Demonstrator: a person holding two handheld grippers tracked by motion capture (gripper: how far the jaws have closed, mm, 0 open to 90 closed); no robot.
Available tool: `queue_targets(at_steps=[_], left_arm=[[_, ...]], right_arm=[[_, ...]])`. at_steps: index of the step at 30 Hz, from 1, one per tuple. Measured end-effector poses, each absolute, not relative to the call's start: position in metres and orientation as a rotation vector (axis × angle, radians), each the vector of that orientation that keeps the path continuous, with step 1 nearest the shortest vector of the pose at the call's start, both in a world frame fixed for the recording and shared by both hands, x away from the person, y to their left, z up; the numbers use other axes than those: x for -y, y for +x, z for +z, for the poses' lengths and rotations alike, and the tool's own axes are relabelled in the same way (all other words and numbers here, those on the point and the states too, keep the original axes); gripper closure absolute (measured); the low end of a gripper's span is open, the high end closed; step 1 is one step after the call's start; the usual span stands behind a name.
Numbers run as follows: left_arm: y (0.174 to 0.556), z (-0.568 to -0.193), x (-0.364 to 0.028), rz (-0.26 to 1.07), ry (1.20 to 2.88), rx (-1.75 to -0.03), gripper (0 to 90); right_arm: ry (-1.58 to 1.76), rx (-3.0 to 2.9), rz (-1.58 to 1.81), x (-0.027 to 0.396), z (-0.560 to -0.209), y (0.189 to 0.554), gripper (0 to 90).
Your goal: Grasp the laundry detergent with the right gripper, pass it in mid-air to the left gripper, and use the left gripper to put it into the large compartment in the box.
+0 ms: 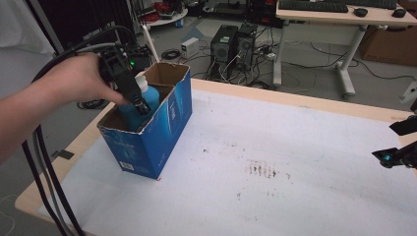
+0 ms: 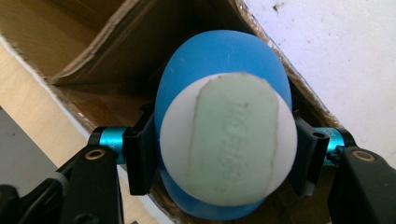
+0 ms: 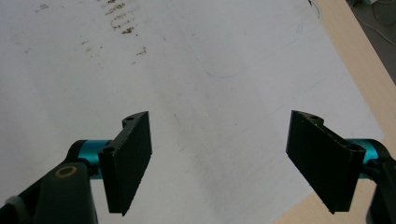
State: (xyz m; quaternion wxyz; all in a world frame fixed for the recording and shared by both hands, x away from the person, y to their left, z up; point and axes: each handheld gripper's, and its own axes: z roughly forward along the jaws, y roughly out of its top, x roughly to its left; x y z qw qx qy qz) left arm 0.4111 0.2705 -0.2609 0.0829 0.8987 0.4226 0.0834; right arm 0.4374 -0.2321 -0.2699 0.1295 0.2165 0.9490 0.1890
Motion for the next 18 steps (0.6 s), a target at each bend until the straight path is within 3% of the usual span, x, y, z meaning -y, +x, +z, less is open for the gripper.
queue_targets(at_steps=[18], left_arm=[[0.415,-0.279,-0.27,0.205,2.777,-1.202,37.9]], right_arm=[[0.633,-2.76,0.549,0.233,-0.271,0.436,21.8]])
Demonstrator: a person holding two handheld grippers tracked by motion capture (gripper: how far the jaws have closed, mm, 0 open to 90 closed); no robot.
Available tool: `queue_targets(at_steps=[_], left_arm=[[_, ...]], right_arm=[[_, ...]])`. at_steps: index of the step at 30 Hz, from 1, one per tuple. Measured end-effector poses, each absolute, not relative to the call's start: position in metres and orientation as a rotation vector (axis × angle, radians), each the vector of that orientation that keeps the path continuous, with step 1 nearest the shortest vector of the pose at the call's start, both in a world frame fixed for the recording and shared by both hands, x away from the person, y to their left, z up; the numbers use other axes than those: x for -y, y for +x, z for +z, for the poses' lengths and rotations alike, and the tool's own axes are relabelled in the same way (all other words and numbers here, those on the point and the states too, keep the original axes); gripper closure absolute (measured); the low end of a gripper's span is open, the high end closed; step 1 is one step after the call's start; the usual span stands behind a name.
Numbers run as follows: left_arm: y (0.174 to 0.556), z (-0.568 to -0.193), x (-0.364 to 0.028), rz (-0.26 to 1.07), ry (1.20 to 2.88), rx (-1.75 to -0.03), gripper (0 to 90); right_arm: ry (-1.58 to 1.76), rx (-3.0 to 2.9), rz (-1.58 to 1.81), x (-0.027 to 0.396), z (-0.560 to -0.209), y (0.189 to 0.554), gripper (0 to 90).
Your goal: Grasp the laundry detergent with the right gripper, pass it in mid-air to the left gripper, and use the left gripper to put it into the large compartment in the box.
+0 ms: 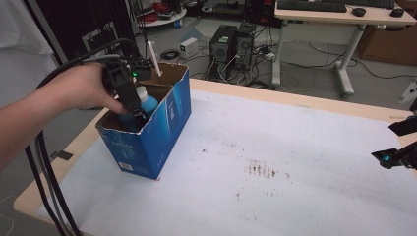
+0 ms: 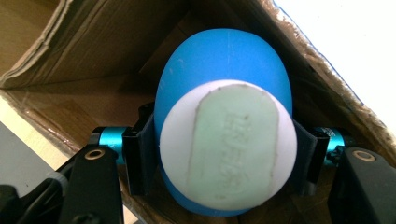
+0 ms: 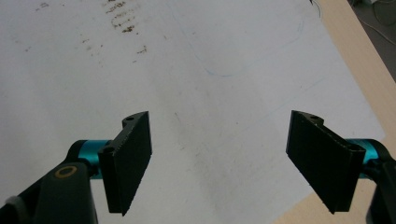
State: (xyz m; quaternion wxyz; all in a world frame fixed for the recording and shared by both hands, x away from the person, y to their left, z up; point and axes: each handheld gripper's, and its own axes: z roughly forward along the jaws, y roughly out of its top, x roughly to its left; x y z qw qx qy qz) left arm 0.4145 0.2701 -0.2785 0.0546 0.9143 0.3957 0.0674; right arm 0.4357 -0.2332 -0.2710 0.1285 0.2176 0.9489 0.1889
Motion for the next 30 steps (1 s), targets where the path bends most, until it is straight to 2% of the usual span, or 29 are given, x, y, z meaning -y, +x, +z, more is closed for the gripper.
queue_targets(at_steps=[30], left_arm=[[0.4163,-0.2778,-0.2706,0.186,2.801,-1.202,37.6]], right_arm=[[0.632,-2.75,0.56,0.2358,-0.271,0.433,21.8]])
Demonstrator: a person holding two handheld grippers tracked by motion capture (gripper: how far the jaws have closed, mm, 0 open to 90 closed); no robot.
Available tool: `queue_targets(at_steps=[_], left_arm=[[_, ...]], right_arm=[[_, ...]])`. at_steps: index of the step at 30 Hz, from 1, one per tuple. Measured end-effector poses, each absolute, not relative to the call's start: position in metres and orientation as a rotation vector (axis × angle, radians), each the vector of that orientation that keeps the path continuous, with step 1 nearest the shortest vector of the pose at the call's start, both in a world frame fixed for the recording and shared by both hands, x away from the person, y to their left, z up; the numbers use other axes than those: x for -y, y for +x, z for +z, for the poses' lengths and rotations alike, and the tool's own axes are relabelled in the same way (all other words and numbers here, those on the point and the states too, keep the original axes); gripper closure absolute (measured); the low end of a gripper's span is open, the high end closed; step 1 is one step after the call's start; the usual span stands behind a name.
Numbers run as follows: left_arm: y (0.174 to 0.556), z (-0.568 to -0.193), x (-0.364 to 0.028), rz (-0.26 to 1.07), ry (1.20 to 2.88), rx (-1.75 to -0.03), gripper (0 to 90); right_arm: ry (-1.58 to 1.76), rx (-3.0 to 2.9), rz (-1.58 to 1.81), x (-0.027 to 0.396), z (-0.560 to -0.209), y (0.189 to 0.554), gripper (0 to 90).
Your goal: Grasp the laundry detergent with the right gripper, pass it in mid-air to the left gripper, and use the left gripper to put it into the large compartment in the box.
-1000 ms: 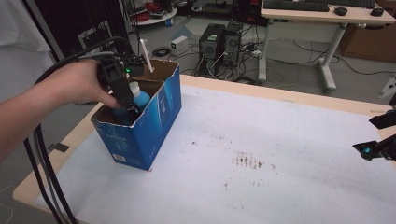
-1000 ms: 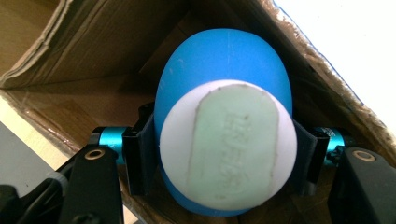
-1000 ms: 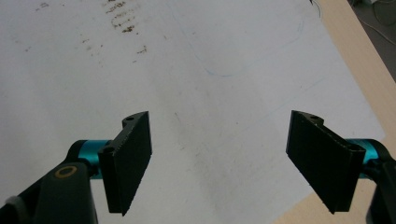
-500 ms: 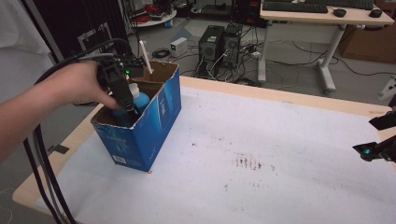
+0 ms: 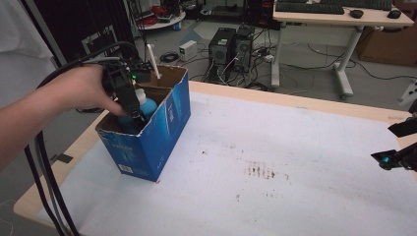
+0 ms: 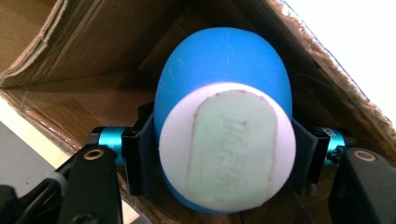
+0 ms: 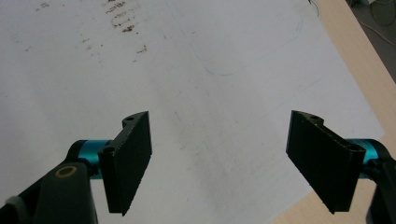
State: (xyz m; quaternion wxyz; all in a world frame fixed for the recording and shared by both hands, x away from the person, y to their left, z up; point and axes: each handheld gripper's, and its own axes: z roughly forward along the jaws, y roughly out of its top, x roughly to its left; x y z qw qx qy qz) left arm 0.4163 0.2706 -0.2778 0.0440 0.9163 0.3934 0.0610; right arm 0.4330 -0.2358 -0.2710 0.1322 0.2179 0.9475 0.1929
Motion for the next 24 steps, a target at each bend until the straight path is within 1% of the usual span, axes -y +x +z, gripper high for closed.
queue_targets(at_steps=[17,20,24], left_arm=[[0.4179,-0.2759,-0.2716,0.186,2.81,-1.196,37.4],[0.4169,-0.2734,-0.2711,0.2,2.804,-1.196,35.1],[0.4157,-0.2697,-0.2694,0.234,2.826,-1.178,29.0]], right_arm=[[0.634,-2.748,0.561,0.2368,-0.2706,0.4326,21.9],[0.638,-2.746,0.562,0.2369,-0.2703,0.432,21.8],[0.641,-2.748,0.557,0.2371,-0.27,0.4313,21.8]])
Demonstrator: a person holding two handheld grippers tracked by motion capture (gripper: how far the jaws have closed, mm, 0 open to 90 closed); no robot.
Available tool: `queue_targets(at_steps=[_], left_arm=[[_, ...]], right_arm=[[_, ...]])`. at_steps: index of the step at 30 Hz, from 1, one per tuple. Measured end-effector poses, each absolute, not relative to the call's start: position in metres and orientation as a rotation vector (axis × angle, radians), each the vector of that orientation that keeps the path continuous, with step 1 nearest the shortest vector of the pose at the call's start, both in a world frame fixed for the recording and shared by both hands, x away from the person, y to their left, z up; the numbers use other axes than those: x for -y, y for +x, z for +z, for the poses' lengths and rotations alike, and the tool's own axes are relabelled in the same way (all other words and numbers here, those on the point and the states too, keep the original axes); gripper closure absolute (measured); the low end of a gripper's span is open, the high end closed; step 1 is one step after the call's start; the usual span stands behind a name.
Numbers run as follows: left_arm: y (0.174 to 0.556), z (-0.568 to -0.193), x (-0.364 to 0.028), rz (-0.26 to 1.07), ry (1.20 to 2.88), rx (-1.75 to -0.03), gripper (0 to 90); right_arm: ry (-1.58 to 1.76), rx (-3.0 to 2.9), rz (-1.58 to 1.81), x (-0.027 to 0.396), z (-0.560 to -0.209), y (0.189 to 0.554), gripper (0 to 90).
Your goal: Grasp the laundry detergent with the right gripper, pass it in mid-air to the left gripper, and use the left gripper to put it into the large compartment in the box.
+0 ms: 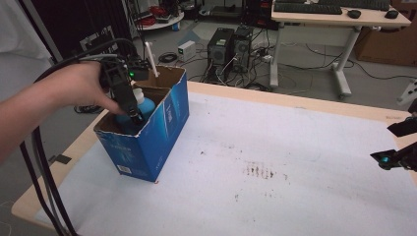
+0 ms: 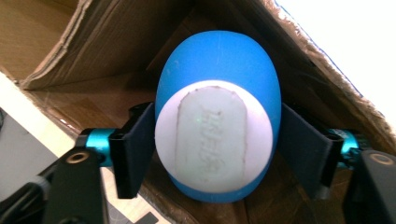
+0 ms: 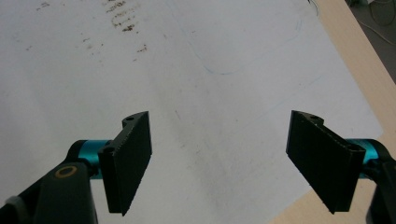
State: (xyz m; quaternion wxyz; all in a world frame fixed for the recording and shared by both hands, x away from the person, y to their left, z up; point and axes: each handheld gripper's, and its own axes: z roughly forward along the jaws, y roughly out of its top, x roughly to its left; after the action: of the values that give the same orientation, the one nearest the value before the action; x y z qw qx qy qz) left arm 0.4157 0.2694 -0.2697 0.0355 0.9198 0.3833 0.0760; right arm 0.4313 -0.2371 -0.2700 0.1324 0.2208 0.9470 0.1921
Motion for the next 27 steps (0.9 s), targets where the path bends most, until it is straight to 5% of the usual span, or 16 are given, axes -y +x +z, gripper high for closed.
queue_targets(at_steps=[14,27], left_arm=[[0.406,-0.225,-0.257,0.376,2.816,-1.059,17.9],[0.409,-0.221,-0.176,0.354,2.829,-0.715,17.9]], right_arm=[[0.631,-2.751,0.575,0.238,-0.272,0.426,21.8],[0.638,-2.746,0.651,0.231,-0.277,0.409,19.2]])
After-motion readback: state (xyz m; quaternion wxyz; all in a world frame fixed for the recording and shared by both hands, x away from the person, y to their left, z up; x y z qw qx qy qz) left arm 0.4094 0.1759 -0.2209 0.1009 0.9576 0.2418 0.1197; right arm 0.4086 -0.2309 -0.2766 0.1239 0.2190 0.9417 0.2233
